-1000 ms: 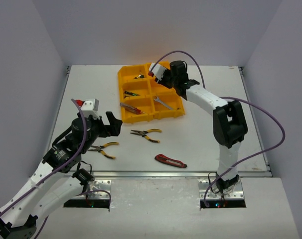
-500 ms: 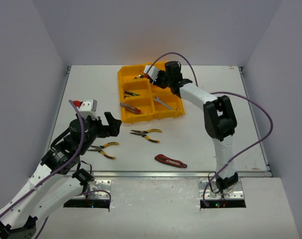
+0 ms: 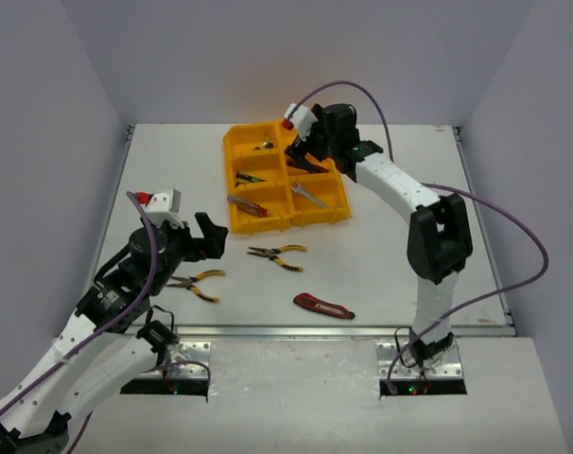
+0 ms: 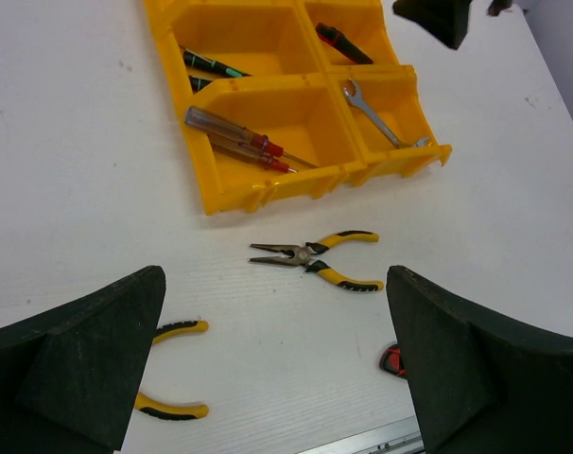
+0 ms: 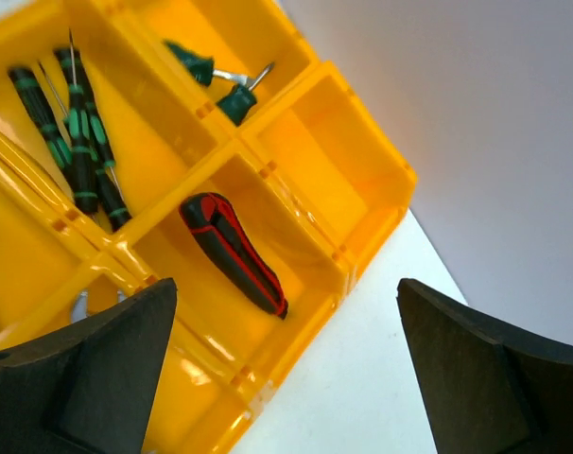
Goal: Sort the tools into containers
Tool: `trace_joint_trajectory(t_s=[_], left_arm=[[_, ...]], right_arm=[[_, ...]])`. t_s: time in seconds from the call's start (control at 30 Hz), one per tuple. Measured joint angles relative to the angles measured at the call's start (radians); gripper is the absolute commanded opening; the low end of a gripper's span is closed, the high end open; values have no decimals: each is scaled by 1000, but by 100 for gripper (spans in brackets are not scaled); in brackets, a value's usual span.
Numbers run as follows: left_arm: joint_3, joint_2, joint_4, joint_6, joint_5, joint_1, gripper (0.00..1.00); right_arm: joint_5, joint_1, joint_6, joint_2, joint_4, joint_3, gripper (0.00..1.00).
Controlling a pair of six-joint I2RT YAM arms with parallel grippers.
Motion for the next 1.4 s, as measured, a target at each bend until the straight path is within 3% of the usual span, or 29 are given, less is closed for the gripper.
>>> trace_joint_trajectory(t_s=[0.1,0.2,0.33,0.53,0.67,0.97,1.07,1.1,1.13,1.17,1.27,1.4], left_arm=[[0,-9,-4,-2,-12,0,100],[0,-22,-9,-9,-39,0,100],[0,-30,-21,-27,-84,2,100],[0,-37,-22,-32,-95,5,100],[0,-45,-22,-32,-95,5,100],[0,-88,-22,-35,-99,5,100],[0,-96,-22,-35,-101,5,100],[0,-96,-22,-35,-101,5,100],[0,-95,-22,-35,-101,5,100],[0,-94,-22,-35,-101,5,100],[0,-92,-22,-35,-100,5,100],[0,-91,-22,-35,-97,5,100]], right_arm=[[-11,2,178,-161,-88,-41,99],[-76,18,368,-424,-139,-251,99],[-38,176,501,-629,-228,-499,99],[62,416,618,-535,-414,-740,93],[120,489,653,-475,-503,-770,89],[160,540,657,-341,-461,-766,78],[168,550,656,-307,-435,-766,66],[173,557,653,-297,-424,-766,54],[177,563,651,-287,-414,-766,36],[179,568,649,-279,-405,-765,29],[193,582,640,-270,-395,-756,14],[209,597,629,-291,-393,-756,2]])
